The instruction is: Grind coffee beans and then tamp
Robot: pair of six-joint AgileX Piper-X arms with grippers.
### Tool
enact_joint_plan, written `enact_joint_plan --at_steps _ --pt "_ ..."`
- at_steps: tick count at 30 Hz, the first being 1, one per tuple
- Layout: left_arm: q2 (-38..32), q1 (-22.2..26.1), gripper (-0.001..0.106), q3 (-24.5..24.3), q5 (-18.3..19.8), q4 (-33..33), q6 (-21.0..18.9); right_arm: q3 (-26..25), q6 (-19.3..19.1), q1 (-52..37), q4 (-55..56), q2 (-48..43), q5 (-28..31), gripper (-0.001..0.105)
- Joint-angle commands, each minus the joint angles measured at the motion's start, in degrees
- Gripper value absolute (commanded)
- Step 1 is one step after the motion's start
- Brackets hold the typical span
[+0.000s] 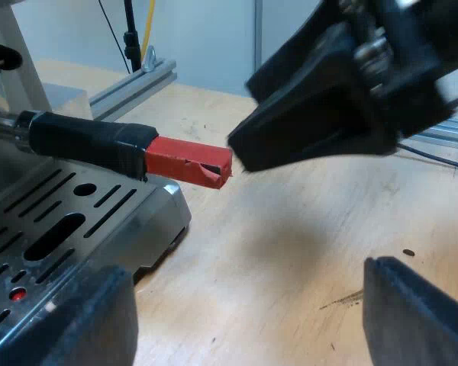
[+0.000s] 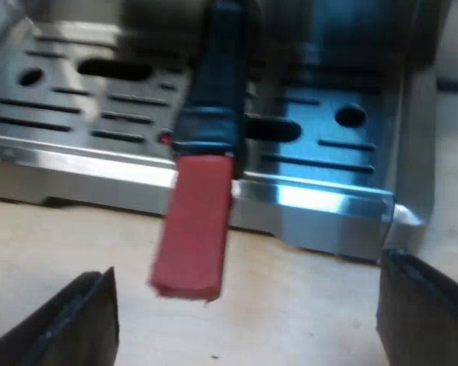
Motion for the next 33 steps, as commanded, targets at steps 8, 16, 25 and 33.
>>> enact_joint_plan --at_steps 8,16,25,33 --pt "-0.28 -0.24 0.064 -0.45 0.40 -1.03 -0.60 -0.44 -0.63 -4.75 -9.87 5.86 -5.30 0.071" --pt "-0.28 -0.24 0.064 -0.45 0.40 -1.03 -0.60 -0.44 -0.81 -6.60 -13.68 9.95 -6.27 0.071" --pt "-0.28 -0.24 0.064 -0.45 0.40 -1.03 -0.60 -0.44 -4.84 -8.77 -17.62 12.32 -8.83 0.071" --pt "-0.28 -0.24 0.064 -0.45 0.40 -1.03 -0.60 -0.44 -8.26 -9.61 -18.66 14.67 -11.36 0.071"
